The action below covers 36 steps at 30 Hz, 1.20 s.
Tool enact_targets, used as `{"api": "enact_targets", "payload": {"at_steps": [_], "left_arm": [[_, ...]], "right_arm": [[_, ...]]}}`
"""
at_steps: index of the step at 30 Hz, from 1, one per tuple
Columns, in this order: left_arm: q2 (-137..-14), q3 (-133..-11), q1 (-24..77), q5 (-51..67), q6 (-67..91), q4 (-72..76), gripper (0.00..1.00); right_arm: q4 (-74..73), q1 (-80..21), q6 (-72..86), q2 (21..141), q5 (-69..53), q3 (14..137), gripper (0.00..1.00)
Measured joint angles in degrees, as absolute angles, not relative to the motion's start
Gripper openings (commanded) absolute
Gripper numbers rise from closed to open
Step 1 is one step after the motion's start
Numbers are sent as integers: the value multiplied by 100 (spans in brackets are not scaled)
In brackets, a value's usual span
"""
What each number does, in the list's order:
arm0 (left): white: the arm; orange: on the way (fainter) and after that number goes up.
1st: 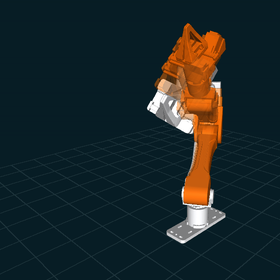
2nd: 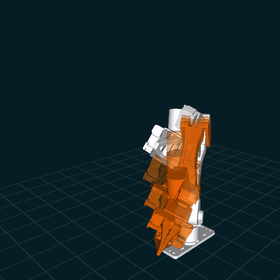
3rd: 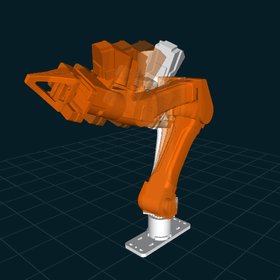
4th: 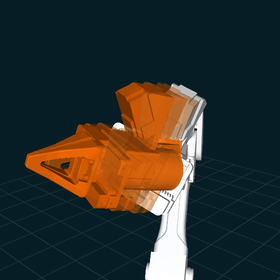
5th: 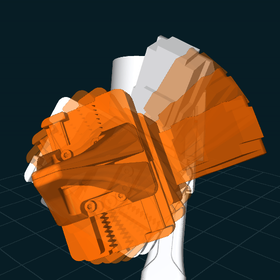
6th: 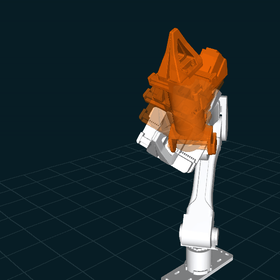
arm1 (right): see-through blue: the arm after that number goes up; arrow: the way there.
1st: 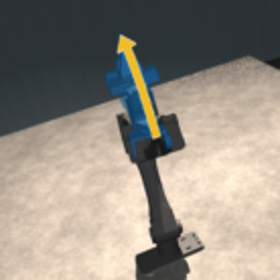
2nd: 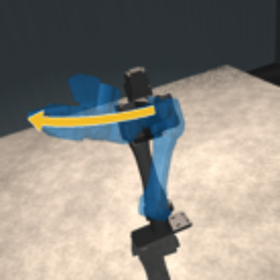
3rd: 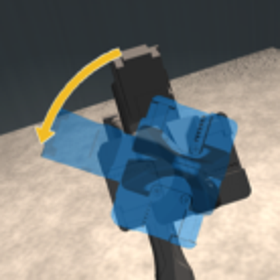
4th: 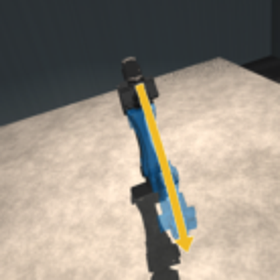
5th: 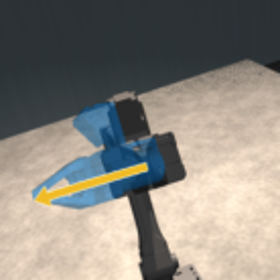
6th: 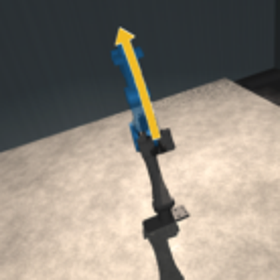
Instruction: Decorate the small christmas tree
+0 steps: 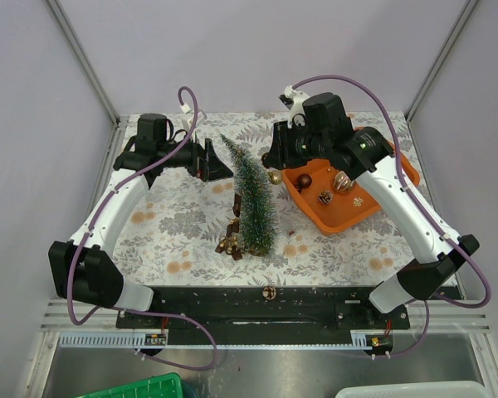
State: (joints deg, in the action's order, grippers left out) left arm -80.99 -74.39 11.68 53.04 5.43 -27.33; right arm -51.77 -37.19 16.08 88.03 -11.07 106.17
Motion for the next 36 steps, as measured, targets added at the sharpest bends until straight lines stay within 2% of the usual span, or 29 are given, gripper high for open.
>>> {"api": "enact_targets", "payload": {"at_steps": [12, 26, 36], "left_arm": [[-8097, -7439, 1170, 5308, 543, -2733, 99], [-8097, -7439, 1170, 5308, 541, -2733, 99], [-8071, -7363, 1170, 5308, 539, -2733, 99]], "right_arm": [[-5076, -3719, 1520, 8803, -908, 10431, 22], [-4589, -3719, 1581, 8418, -926, 9653, 43], [-4300, -3719, 1691, 7841, -1059, 9539, 42]]}}
